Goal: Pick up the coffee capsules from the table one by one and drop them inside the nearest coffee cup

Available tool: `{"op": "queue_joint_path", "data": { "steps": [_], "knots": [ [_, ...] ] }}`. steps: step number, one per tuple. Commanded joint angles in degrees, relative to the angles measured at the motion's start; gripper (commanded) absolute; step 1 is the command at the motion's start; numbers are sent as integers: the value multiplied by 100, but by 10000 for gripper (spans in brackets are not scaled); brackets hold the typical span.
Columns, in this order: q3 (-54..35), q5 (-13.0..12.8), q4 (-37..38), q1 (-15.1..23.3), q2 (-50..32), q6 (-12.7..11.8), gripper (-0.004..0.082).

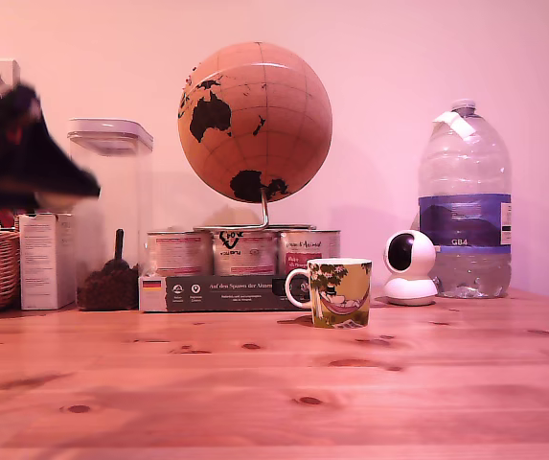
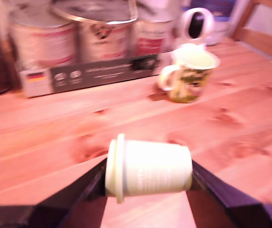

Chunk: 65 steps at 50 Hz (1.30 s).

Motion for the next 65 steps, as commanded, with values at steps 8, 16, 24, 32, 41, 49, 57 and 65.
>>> {"op": "queue_joint_path", "data": {
  "steps": [8, 16, 24, 32, 41, 49, 57, 65],
  "knots": [
    [503, 2, -413, -256, -94, 26, 90],
    [800, -48, -505, -466, 63, 37, 90],
    [1036, -216, -476, -643, 323, 39, 90],
    [1373, -289, -431, -839, 734, 42, 90],
    [1969, -306, -385, -1036, 1370, 33, 90],
    [2605, -319, -540, -1176, 1985, 22, 90],
    [3252, -341, -828, -1283, 2546, 26, 90],
    [3821, -343, -1154, -1314, 2986, 26, 90]
  ]
}}
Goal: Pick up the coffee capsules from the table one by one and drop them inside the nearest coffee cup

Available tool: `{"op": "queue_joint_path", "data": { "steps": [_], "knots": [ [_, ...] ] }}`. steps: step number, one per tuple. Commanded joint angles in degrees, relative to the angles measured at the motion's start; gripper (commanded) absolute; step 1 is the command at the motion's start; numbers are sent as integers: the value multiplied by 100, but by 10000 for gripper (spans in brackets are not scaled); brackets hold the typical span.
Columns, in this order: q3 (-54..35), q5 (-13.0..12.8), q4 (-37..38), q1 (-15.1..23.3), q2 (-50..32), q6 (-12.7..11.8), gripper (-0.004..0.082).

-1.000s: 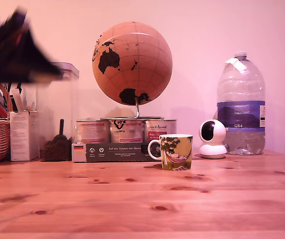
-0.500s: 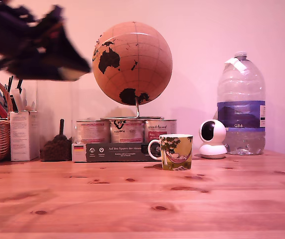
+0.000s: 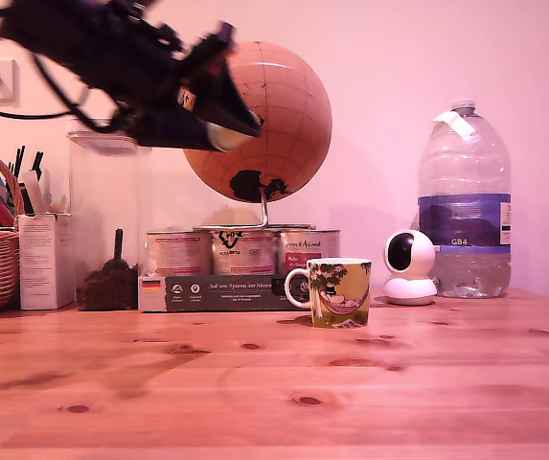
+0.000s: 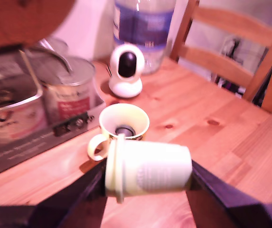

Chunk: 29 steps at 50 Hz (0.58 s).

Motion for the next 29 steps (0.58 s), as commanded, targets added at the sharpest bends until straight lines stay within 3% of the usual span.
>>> {"op": "queue_joint_path", "data": {
  "steps": [1, 29],
  "knots": [
    [199, -13, -52, -26, 186, 22, 90],
    [1403, -11, -841, -52, 1095, 28, 90]
  ]
}}
